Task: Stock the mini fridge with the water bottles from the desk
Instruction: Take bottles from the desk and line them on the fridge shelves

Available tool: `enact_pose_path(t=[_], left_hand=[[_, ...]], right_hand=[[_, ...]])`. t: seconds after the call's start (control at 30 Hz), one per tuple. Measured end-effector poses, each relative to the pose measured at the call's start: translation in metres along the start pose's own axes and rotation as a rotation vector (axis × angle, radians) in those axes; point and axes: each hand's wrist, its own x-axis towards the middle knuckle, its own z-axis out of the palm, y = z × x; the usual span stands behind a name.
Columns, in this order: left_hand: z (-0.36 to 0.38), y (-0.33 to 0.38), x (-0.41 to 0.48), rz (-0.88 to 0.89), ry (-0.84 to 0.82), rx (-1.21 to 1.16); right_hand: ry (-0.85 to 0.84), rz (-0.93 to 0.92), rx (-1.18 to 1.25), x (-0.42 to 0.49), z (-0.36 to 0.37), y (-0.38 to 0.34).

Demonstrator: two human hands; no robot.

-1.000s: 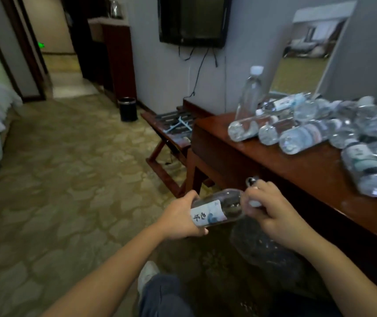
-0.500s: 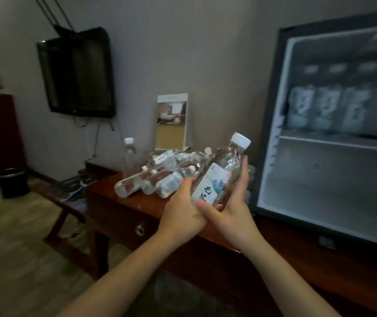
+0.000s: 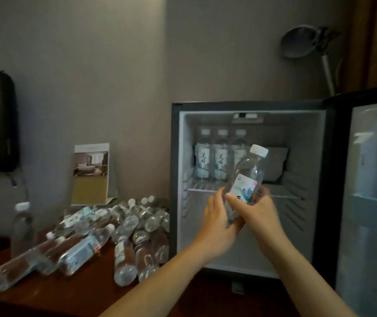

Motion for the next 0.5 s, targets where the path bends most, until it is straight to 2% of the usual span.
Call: enact_pose_path(t=[0.1, 0.27, 0.4, 0.5], left_hand=[[0.030, 0.010, 0.047, 0.042, 0.072, 0.076], [0.065, 0.027, 0.108, -0.019, 0.182, -0.160], [0.076, 0.019, 0.145, -0.030, 0.152, -0.138], [0.079, 0.005, 0.159, -0.014, 0.110, -0.129]], right_hand=[[0.129, 0.023, -0.003, 0.044, -0.014, 0.001], [0.165, 0.047, 0.011, 0.112, -0.041, 0.004], [0.240, 0.080, -0.059, 0.160, -0.041, 0.024], [0.197, 0.045, -0.189, 0.174, -0.042, 0.038]])
